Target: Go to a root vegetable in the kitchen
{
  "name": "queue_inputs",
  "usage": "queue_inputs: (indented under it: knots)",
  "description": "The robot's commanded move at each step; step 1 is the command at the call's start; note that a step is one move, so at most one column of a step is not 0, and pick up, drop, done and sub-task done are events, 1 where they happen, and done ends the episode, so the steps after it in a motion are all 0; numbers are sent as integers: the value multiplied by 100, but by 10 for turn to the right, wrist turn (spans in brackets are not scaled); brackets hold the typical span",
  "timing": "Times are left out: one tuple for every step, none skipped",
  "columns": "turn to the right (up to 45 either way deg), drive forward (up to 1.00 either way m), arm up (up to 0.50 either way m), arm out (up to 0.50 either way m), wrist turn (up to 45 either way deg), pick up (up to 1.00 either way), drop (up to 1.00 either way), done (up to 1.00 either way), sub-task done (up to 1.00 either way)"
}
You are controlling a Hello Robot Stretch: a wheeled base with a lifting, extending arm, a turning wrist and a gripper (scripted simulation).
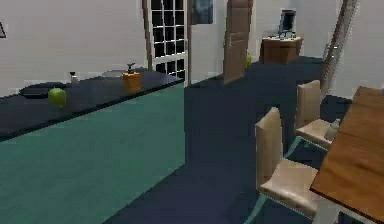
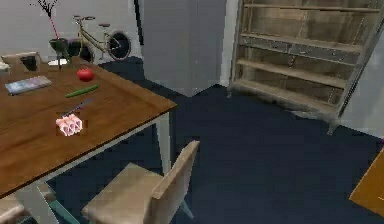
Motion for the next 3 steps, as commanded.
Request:
queue_inputs:
  knots:
    - [-450, 0, 0, 0, 0, 0, 0, 0, 0]
    - [-60, 0, 0, 0, 0, 0, 0, 0, 0]
    - [0, 50, 0, 0, 0, 0, 0, 0, 0]
